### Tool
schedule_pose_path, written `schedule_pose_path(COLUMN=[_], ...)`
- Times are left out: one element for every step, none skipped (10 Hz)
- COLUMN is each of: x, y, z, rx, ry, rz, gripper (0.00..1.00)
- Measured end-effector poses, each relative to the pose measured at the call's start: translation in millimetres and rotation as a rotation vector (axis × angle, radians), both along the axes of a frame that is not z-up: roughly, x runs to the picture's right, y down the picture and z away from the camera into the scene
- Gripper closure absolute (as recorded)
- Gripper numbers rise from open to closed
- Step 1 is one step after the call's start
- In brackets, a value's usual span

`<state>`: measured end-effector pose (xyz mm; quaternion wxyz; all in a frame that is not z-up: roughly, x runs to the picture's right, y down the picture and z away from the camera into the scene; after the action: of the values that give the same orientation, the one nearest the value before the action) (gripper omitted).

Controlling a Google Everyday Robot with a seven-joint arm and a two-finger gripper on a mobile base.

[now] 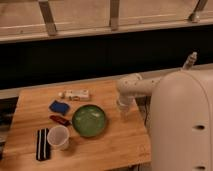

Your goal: Push the ceramic bowl across the table

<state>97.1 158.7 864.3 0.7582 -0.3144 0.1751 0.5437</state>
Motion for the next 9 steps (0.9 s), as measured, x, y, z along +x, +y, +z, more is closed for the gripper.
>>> schedule_pose_path(x=[-9, -18, -29, -48, -66, -81, -98, -111, -124], y=[8, 11, 13, 15, 17, 20, 24, 27, 28], z=[2.7, 0.9, -1.2, -3.8, -5.8, -8.2, -12.0, -15.6, -19.7], rx=[-0.016, -0.023, -0.027, -0.031, -0.033, -0.035, -0.039, -0.040, -0.037], ry=[-0.024, -0.041, -0.059, -0.089, -0.120, -0.150, -0.189, -0.223, -0.256], rz=[0.006, 0.002, -0.012, -0.031, -0.056, -0.081, -0.113, -0.135, -0.157], gripper=[1.00, 1.00, 1.00, 1.00, 1.00, 1.00, 1.00, 1.00, 1.00])
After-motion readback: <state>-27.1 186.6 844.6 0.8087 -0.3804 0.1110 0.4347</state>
